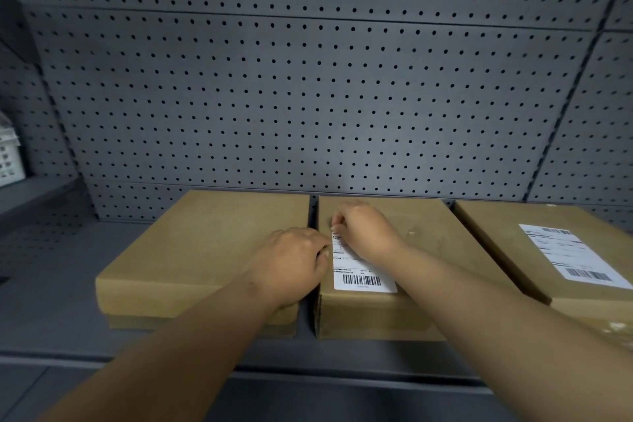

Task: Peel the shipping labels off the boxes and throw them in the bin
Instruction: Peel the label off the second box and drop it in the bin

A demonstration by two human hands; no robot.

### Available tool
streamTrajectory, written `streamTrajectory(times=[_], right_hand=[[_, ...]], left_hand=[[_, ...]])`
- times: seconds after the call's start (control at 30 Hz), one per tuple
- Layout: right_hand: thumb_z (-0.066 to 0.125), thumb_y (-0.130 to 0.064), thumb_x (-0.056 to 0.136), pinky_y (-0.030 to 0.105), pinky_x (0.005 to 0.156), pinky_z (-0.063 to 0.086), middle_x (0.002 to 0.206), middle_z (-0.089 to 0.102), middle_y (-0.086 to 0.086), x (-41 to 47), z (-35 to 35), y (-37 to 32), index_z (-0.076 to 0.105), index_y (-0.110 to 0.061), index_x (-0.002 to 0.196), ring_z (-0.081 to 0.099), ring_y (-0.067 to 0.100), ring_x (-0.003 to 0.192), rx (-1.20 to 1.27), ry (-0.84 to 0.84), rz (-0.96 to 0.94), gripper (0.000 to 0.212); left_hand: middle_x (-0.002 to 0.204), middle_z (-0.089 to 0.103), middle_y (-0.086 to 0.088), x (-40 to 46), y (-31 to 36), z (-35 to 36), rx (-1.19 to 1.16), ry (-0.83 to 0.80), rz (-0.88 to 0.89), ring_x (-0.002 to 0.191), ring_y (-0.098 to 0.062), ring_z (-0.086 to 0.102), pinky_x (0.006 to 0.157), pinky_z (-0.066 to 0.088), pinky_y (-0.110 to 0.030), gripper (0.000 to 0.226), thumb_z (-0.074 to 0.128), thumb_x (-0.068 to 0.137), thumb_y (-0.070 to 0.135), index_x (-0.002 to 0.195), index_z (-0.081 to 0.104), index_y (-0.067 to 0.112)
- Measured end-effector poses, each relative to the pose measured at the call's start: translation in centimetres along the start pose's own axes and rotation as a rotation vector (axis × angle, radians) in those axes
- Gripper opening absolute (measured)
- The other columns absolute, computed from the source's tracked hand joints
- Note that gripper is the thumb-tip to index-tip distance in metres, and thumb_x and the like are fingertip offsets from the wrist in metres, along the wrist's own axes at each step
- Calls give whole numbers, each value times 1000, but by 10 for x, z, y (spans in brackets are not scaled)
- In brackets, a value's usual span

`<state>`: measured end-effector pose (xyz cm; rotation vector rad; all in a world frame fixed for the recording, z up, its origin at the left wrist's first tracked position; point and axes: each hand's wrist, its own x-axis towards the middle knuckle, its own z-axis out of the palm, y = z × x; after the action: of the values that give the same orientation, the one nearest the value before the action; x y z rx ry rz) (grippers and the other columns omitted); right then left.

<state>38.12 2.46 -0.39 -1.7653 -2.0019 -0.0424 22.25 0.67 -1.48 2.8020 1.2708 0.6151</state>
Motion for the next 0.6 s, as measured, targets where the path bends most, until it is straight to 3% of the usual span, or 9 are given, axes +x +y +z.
streamTrajectory(times=[0.13, 0.23, 0.27, 0.37, 0.47, 0.6], right_hand=[[58, -7, 85, 24, 79, 44, 92, 68, -1, -13, -19, 21, 67, -13, 82, 61, 15, 90, 109, -153, -106, 12], [69, -16, 80, 3, 72, 39, 74, 65, -25, -26, -56, 51, 65, -31, 67, 59, -13, 75, 169, -265, -34, 20], [71, -19, 79, 3, 71, 39, 71, 63, -28, -29, -64, 57, 63, -34, 65, 57, -16, 72, 153, -256, 6, 22], [71, -18, 79, 17, 72, 43, 71, 64, -22, -28, -75, 70, 62, -34, 64, 57, -4, 72, 159, -203, 82, 24], [65, -9, 83, 23, 67, 41, 75, 63, -9, -25, -87, 81, 60, -26, 68, 57, 12, 76, 128, -71, 172, 23], [60, -13, 87, 24, 72, 40, 85, 63, -3, -25, -104, 79, 61, -19, 80, 57, 12, 80, 233, 175, 238, 9]], left_hand=[[112, 66, 4, 0, 0, 0, 2, 7, 1, 98, -19, 60, 89, 45, -34, 31, 38, 92, 29, 113, 60, 24], [116, 65, 4, 0, 1, 0, 16, 20, 6, 101, -19, 60, 91, 46, -36, 32, 37, 92, 30, 115, 59, 25], [116, 65, 4, 0, 1, 0, 20, 22, 6, 101, -19, 60, 91, 46, -36, 32, 37, 92, 30, 115, 59, 25], [111, 66, 4, 1, 1, 0, 40, 15, 7, 95, -18, 60, 87, 47, -36, 31, 36, 93, 30, 111, 60, 23], [109, 66, 3, 1, 1, 0, 41, 14, 14, 93, -18, 60, 85, 47, -34, 30, 37, 93, 29, 109, 60, 22], [113, 66, 3, 3, 4, -4, -8, -23, -15, 98, -18, 60, 88, 47, -34, 28, 40, 93, 28, 112, 59, 22]])
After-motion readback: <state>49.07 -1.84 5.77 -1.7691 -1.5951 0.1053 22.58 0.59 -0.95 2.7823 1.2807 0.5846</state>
